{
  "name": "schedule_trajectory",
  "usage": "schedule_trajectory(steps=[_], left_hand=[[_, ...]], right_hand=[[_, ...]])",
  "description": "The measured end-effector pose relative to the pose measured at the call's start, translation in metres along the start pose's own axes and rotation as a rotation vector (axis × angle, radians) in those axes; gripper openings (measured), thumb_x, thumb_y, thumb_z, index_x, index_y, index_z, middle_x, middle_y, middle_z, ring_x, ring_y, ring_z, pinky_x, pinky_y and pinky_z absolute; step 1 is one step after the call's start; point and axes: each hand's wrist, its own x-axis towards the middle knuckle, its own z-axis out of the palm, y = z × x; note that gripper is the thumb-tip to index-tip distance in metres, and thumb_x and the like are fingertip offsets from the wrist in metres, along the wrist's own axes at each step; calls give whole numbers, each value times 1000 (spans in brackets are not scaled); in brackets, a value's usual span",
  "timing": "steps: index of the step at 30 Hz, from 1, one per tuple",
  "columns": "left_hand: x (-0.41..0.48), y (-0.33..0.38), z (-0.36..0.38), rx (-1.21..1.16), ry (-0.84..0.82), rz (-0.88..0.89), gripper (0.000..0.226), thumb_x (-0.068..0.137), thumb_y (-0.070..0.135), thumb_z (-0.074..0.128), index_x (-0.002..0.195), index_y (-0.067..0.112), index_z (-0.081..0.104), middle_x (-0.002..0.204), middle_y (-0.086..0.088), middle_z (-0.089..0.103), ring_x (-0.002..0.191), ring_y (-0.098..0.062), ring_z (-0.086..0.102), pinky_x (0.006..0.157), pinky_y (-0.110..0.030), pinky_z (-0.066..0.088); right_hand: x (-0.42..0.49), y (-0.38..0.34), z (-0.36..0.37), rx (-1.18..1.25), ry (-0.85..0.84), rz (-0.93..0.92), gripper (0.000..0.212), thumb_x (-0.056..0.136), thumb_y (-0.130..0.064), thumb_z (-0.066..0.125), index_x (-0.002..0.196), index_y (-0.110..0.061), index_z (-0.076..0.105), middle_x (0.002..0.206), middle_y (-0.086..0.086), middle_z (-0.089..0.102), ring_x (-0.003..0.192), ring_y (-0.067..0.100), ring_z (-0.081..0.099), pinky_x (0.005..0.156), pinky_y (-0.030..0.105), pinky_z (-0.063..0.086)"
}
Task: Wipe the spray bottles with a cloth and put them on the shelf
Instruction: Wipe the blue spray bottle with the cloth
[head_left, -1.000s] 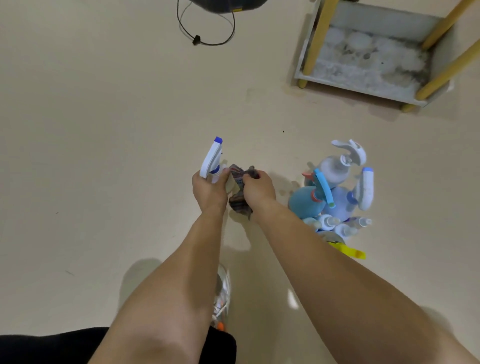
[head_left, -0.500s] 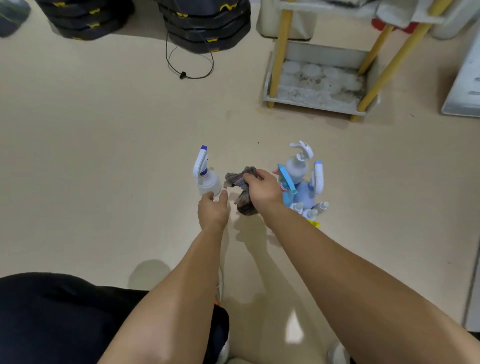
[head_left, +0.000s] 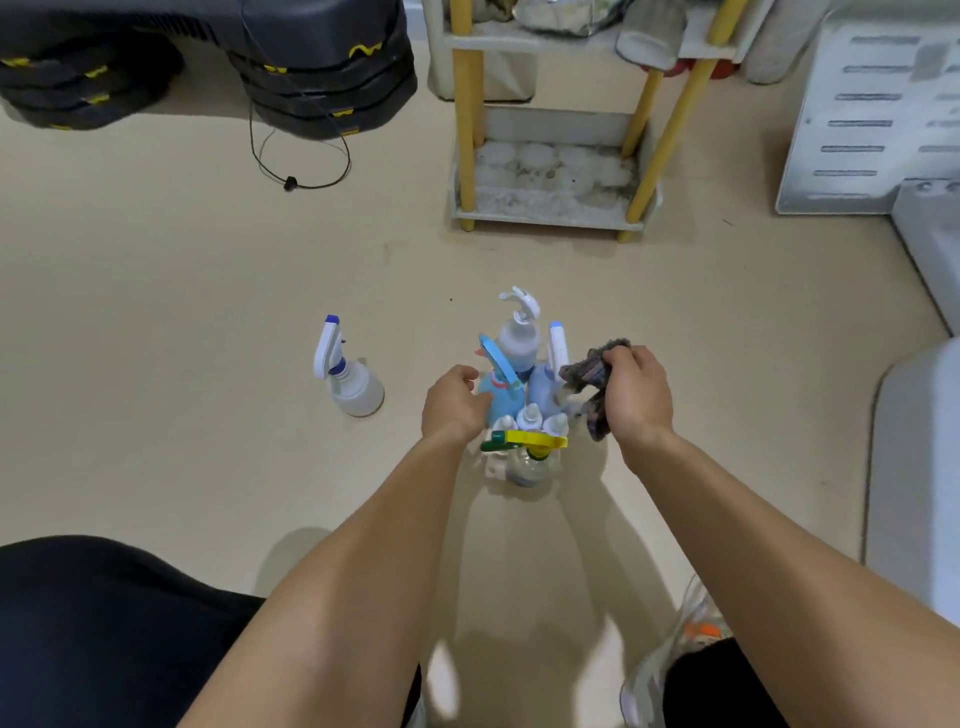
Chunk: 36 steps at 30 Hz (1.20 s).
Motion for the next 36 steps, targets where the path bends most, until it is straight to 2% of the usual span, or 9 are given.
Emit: schedule_trajectory(steps=[6, 11, 16, 19, 23, 26, 30, 34, 36], left_hand=[[21, 7, 15, 8, -48, 35, 48, 88, 20, 74, 134, 22, 62, 134, 0, 64, 116, -22, 61, 86, -26, 44], [34, 3, 24, -70, -44, 30, 44, 88, 25, 76, 131, 23, 68, 123, 0, 71, 100, -19, 61, 76, -25, 42], [35, -1, 28, -72, 13, 107, 31, 89, 26, 75, 119, 20, 73, 114, 1, 72, 97, -17, 59, 82, -32, 48], [36, 3, 21, -126, 63, 162, 22, 91, 27, 71, 112, 18, 75, 106, 1, 72, 96, -18, 62, 84, -36, 53], [34, 19, 1, -107, 71, 213, 21, 91, 29, 72, 111, 22, 76, 102, 5, 72, 94, -16, 62, 67, -23, 43], [23, 32, -21, -94, 79, 240, 15, 90, 27, 73, 104, 24, 77, 102, 3, 75, 93, -17, 61, 65, -16, 41], [-2, 62, -59, -112, 100, 295, 2, 90, 27, 73, 90, 29, 74, 91, 7, 72, 88, -15, 58, 64, -14, 39], [-33, 105, -99, -147, 102, 383, 9, 90, 30, 73, 95, 24, 77, 104, 9, 74, 104, -13, 62, 79, -24, 44], [-51, 129, -116, -139, 102, 449, 13, 90, 32, 72, 96, 21, 77, 102, 8, 74, 97, -11, 61, 79, -26, 44]], right_hand=[[27, 21, -17, -9, 15, 73, 17, 93, -24, 45, 85, -15, 57, 74, 4, 69, 51, 31, 59, 49, 35, 47], [43, 34, -19, -32, -7, 108, 16, 94, -25, 46, 90, -14, 57, 66, 10, 64, 54, 33, 62, 57, 46, 55], [46, 41, -20, -2, -16, 114, 16, 96, -24, 47, 93, -13, 57, 57, 7, 62, 50, 32, 59, 52, 41, 52], [45, 40, -21, -2, -4, 109, 16, 95, -25, 47, 91, -14, 57, 65, 8, 64, 54, 33, 61, 56, 44, 55], [42, 32, -24, 19, -11, 109, 16, 96, -23, 46, 93, -13, 58, 66, 8, 63, 55, 33, 61, 58, 44, 54], [34, 17, -28, 44, -25, 87, 15, 96, -23, 46, 93, -13, 57, 67, 10, 64, 56, 33, 61, 57, 45, 53], [17, -21, -39, 68, -125, 13, 17, 97, -22, 48, 95, -9, 58, 65, 20, 66, 50, 36, 59, 51, 41, 50], [-7, -73, -51, 165, -207, -129, 18, 97, -23, 54, 91, -7, 62, 86, 29, 67, 70, 47, 69, 54, 44, 52], [-23, -102, -56, 228, -243, -224, 21, 98, -24, 54, 97, -4, 62, 100, 33, 67, 80, 51, 69, 53, 42, 52]])
